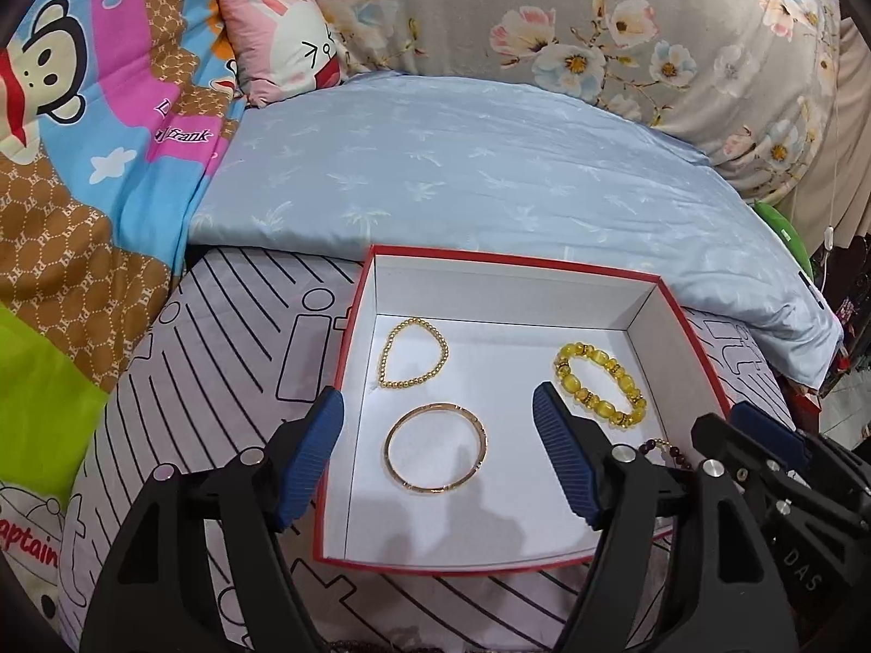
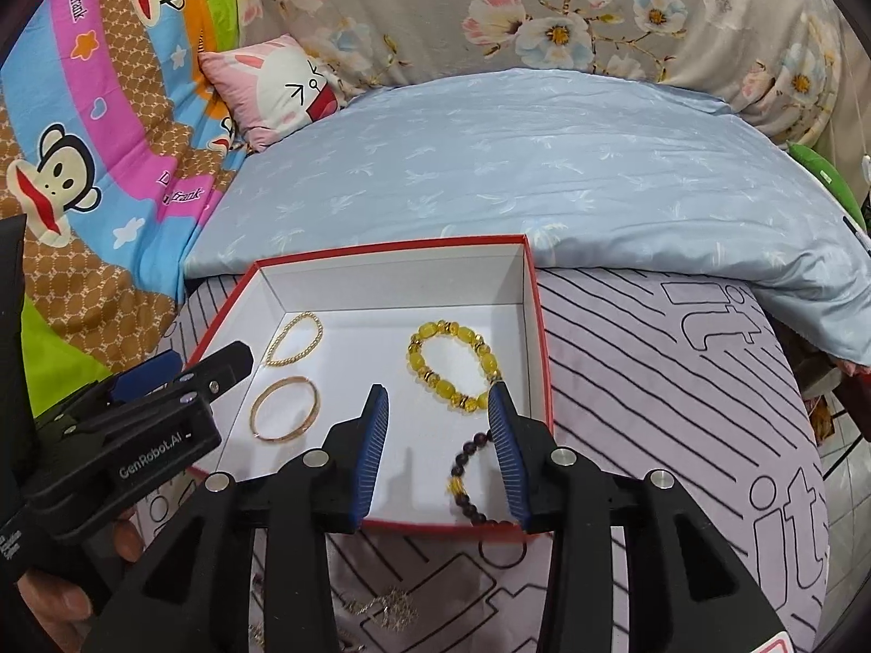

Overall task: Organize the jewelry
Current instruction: 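Lift both tools out of the box back over the jewelry, then lower the left tool onto the orange bead bracelet and close it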

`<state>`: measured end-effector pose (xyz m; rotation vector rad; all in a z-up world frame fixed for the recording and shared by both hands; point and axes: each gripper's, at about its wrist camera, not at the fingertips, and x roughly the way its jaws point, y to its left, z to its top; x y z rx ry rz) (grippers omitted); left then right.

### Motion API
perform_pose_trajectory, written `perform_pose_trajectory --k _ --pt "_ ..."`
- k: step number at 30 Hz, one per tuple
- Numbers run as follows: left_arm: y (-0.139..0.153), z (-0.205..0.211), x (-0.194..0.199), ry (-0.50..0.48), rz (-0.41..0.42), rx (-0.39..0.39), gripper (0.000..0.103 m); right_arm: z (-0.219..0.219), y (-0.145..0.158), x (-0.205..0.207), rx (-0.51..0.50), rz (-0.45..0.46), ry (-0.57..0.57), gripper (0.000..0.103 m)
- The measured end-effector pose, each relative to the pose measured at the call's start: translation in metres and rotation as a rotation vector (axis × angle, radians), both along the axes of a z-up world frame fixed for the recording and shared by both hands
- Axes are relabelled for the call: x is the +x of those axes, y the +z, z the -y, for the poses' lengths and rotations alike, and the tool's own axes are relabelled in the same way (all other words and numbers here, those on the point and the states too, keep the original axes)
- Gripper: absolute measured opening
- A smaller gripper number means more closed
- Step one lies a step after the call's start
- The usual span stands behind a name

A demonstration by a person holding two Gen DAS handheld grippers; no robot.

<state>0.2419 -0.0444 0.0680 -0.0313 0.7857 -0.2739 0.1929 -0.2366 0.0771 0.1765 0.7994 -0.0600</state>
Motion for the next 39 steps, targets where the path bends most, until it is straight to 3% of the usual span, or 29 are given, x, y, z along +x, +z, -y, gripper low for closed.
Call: perform_pose_trajectory --k 15,39 --pt "0.007 -0.033 -0.056 0.017 -0.018 -0.032 0.068 -0.005 0.002 -0.055 0.031 -0.02 0.031 0.038" --pt "-0.033 -0.055 -0.154 -0.041 -0.13 -0.003 0.068 -0.011 -0.023 -0.14 0.023 -0.105 0.046 0.038"
